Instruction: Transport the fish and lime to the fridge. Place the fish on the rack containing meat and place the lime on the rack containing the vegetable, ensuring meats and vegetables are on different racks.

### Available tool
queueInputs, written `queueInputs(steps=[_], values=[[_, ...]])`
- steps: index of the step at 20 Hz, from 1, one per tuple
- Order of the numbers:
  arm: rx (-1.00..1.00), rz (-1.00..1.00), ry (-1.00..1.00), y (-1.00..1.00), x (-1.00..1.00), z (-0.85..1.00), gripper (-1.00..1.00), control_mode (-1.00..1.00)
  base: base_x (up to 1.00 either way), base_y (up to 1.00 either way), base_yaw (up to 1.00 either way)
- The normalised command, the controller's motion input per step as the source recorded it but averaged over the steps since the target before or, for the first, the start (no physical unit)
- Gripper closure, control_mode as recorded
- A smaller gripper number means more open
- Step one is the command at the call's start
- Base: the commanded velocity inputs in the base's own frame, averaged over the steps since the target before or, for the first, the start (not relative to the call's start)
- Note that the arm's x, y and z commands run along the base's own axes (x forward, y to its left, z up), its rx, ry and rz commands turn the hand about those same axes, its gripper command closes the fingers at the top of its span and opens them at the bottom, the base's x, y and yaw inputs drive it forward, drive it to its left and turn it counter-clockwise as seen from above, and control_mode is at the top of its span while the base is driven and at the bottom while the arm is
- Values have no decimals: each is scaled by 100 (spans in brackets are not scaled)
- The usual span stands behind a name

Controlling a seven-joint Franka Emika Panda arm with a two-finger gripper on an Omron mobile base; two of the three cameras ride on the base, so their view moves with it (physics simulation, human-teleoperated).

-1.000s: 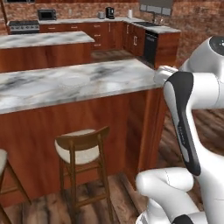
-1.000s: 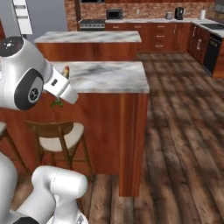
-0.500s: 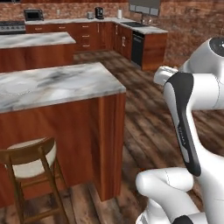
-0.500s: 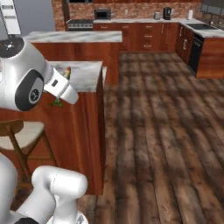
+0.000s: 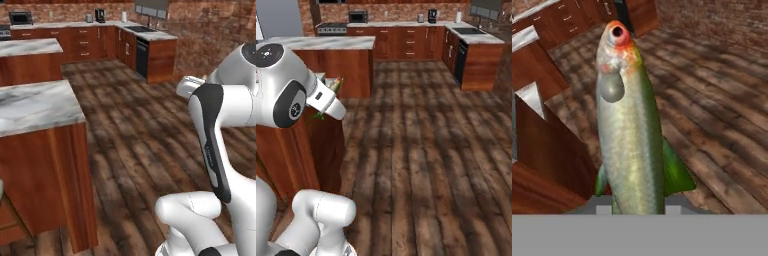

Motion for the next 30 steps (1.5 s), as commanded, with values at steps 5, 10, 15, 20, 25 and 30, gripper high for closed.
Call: queueInputs(steps=[5,10,15,20,25,30], values=[[0,0,0,0,0,0,100,100,99,-52,0],[0,0,0,0,0,0,100,100,100,-9,9],[0,0,0,0,0,0,100,100,100,-46,21],[0,0,0,0,0,0,100,100,100,-97,25],[0,0,0,0,0,0,100,100,100,-100,25],[0,0,0,0,0,0,100,100,100,-100,27]])
